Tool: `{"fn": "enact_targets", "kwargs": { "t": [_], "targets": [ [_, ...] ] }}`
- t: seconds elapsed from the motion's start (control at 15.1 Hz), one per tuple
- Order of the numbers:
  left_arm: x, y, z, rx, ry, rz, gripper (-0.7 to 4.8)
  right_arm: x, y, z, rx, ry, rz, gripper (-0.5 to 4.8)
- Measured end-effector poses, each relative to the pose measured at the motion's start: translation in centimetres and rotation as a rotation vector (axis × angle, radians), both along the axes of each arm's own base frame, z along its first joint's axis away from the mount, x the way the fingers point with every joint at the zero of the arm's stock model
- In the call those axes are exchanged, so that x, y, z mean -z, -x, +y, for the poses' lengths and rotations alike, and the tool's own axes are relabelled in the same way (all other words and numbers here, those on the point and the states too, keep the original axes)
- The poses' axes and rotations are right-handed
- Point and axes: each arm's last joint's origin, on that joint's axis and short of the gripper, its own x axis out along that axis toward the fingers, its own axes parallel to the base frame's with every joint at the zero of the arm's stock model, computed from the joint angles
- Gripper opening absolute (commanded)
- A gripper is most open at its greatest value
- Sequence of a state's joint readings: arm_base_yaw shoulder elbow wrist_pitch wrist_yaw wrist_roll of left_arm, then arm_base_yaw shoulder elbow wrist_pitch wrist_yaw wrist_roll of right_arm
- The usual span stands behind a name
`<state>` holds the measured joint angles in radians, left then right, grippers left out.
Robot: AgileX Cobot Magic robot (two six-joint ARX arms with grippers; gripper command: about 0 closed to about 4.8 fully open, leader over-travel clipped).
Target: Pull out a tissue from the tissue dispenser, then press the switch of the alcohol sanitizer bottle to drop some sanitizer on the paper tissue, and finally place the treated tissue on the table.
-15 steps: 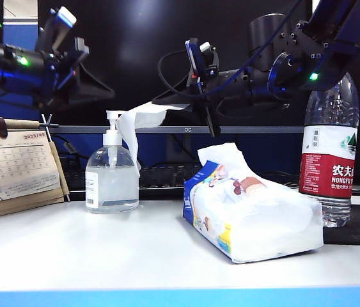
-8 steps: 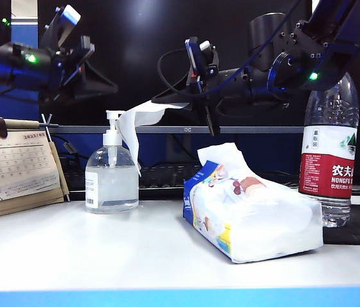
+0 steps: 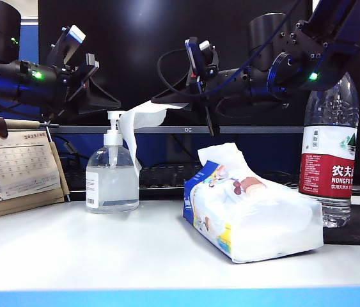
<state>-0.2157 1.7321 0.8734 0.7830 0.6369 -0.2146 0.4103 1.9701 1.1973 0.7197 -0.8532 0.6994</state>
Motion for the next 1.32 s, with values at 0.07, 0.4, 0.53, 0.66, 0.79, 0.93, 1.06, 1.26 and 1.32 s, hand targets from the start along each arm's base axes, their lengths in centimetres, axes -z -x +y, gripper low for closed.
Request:
{"fn": "enact_targets", "kwargs": {
  "t": [0.07,0.4,0.53,0.66,0.79,0.93,1.06,1.26,1.32],
  "targets": [
    [0.0,0.0,0.0,0.001,0.001,-0.002,-0.05,0.0,0.0,0.0,0.000,0.001,-0.004,-0.01],
    [-0.1,0.0,0.0,0.009,0.011,0.000,-0.05,0.0,0.0,0.0,0.000,0.003,-0.011,-0.01],
    [0.0,0.0,0.0,0.010,0.008,0.005,-0.05,0.0,0.0,0.0,0.000,0.003,-0.011,-0.01],
    [0.0,-0.1,-0.1,0.011,0.003,0.015,-0.05,0.0,0.0,0.0,0.000,0.003,-0.011,-0.01],
    [0.0,-0.1,-0.1,0.011,0.001,0.022,-0.05,0.0,0.0,0.0,0.000,0.003,-0.011,-0.01],
    [0.3,-0.3,-0.1,0.011,0.000,0.027,-0.05,0.0,0.0,0.0,0.000,0.003,-0.012,-0.01],
    [0.9,-0.8,0.0,0.003,0.000,0.026,-0.05,0.0,0.0,0.0,0.000,0.003,-0.011,-0.01],
    [1.2,-0.9,0.0,0.004,0.000,0.030,-0.05,0.0,0.0,0.0,0.000,0.003,-0.011,-0.01],
    [1.2,-0.9,0.0,0.004,0.000,0.031,-0.05,0.0,0.0,0.0,0.000,0.003,-0.011,-0.01]
  ]
}}
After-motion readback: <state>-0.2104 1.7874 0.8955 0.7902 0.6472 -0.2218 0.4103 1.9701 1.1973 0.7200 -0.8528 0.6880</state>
